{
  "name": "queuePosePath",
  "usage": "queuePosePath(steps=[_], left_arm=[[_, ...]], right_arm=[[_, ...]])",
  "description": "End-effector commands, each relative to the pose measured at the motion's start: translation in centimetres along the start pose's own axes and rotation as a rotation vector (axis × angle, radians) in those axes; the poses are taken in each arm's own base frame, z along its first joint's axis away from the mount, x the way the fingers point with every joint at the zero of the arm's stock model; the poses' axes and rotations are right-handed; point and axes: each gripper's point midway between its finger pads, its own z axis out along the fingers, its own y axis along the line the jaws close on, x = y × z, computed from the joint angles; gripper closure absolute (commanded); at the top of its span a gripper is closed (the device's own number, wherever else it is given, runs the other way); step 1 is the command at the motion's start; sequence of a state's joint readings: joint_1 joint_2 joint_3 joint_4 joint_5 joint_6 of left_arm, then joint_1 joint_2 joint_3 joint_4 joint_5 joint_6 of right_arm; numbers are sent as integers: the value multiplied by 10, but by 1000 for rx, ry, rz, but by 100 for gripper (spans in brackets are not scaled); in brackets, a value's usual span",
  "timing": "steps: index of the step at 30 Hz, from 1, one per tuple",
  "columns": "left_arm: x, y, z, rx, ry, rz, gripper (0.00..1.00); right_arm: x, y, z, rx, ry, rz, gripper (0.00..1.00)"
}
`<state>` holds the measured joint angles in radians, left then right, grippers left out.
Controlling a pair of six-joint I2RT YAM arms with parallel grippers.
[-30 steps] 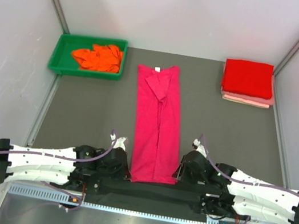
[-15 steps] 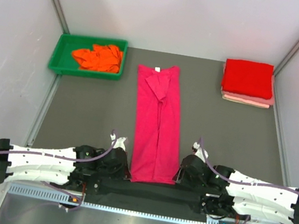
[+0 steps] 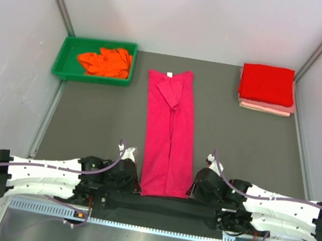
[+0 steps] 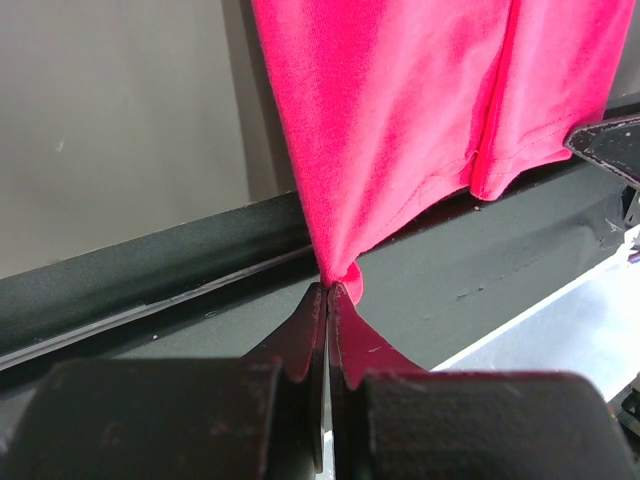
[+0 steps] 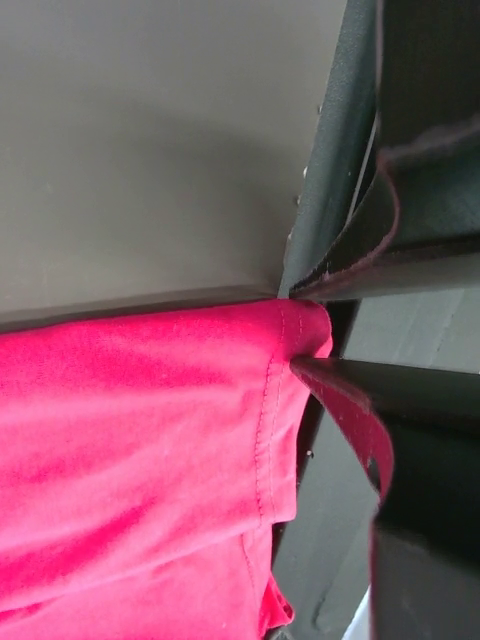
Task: Fold and stack the t-shirts
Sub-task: Fold the tshirt
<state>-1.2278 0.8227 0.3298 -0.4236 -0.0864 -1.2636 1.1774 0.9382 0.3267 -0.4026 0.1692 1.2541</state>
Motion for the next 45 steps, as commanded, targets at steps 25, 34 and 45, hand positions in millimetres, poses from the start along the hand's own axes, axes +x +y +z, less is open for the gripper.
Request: queuePosePath(steps=[25, 34, 45], left_arm=[[4, -25, -20, 55, 50, -11, 100], [-4, -24, -18, 38, 12, -15, 100], [-49, -42, -18, 30, -145, -4, 100]], right_arm=[[5, 24, -41, -52, -122, -35, 100], [-7, 31, -47, -69, -176, -85, 100], [-45, 55, -46, 47, -272, -294, 100]])
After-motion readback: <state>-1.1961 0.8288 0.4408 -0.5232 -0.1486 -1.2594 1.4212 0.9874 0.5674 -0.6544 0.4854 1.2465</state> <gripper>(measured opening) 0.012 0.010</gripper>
